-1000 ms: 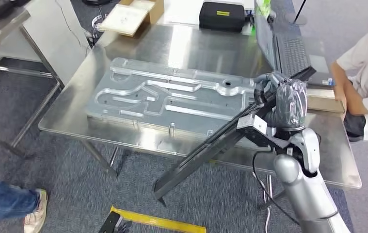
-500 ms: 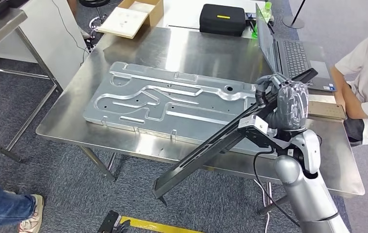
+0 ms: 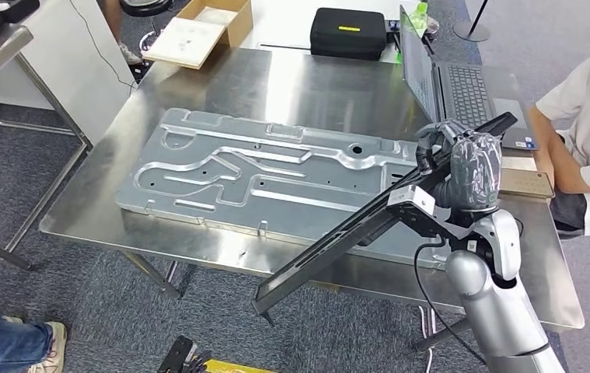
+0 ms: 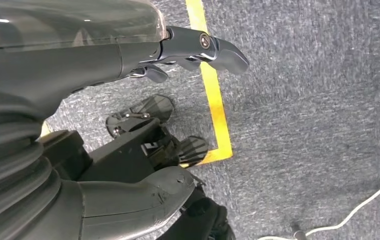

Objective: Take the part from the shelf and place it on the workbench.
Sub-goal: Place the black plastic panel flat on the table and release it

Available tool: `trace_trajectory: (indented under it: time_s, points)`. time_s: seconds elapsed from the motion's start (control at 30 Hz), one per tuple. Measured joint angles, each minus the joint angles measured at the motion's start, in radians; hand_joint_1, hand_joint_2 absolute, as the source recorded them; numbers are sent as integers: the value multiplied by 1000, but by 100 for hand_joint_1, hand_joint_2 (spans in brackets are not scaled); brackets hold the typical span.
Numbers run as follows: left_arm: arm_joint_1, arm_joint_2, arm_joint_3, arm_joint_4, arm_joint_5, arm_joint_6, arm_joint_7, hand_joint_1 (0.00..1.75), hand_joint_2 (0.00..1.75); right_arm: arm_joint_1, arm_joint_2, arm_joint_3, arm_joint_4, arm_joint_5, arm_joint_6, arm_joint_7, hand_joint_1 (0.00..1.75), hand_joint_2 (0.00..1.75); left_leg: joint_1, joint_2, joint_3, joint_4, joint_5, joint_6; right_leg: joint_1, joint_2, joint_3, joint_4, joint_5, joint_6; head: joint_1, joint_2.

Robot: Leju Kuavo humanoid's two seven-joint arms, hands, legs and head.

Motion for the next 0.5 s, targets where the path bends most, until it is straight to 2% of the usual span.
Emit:
trace_trajectory:
  time_s: [0.03, 0.1, 0.13, 0.17, 0.2, 0.27, 0.3, 0.33, 0.37, 0.47, 0.5]
  points:
    - [-1, 0, 0, 0, 1, 5, 0, 0, 175, 0, 0, 0, 0, 0, 3, 2, 175, 175, 1, 0, -22, 48, -25, -2, 0, -1, 5, -2, -2, -7, 0, 0]
    - [1, 0, 0, 0, 2, 11, 1, 0, 175, 0, 0, 0, 0, -1, 11, 7, 175, 175, 1, 0, -95, 184, -78, -3, 5, -1, 8, -1, -8, -16, 0, 0]
    - [4, 0, 1, 0, 2, 12, 1, 0, 175, 0, -1, 0, 1, -2, 14, 10, 175, 175, 0, 0, -127, 236, -89, -3, 8, 0, 9, 0, -10, -19, 0, 0]
    - [6, 0, 1, 0, 2, 12, 1, 0, 175, 0, -1, 0, 1, -3, 15, 11, 175, 175, 0, 0, -145, 256, -80, -1, 11, 1, 10, 1, -11, -21, 0, 0]
    - [7, 0, 1, 0, 3, 11, -1, 0, 175, 0, -1, 0, 1, -4, 15, 11, 175, 175, 0, 0, -143, 235, -52, 3, 13, 4, 12, 2, -13, -22, 0, 0]
    - [8, 0, 1, 0, 3, 5, -7, 0, 175, 1, -1, 0, 1, -7, 15, 12, 175, 175, -5, -1, -95, 110, 27, 18, 17, 7, 18, 5, -19, -22, 0, 0]
    - [7, 1, 1, 0, 2, 1, -11, 0, 175, 0, -2, -1, 1, -8, 15, 13, 175, 175, -8, -2, -68, 48, 53, 25, 19, 8, 20, 6, -22, -20, 0, 0]
    - [6, 1, 1, 0, 0, -3, -15, 0, 175, 0, -3, -3, 1, -10, 15, 13, 175, 175, -11, -2, -50, 7, 64, 31, 20, 8, 20, 6, -23, -16, 0, 0]
    - [7, 2, 1, 0, -2, -5, -19, 0, 175, 1, -4, -5, 1, -10, 16, 14, 175, 175, -13, -2, -43, -13, 62, 35, 20, 8, 20, 7, -21, -11, 0, 0]
    - [9, 2, 1, 0, -7, -10, -26, 0, 175, 4, -8, -11, 1, -11, 17, 15, 175, 175, -12, -2, -24, -45, 64, 48, 17, 6, 20, 20, -9, 9, 1, 0]
    - [8, 1, 1, 0, -8, -10, -27, 0, 175, 3, -9, -12, 1, -11, 17, 15, 175, 175, -10, -2, -14, -52, 67, 53, 16, 6, 13, 38, -19, 14, 1, 0]
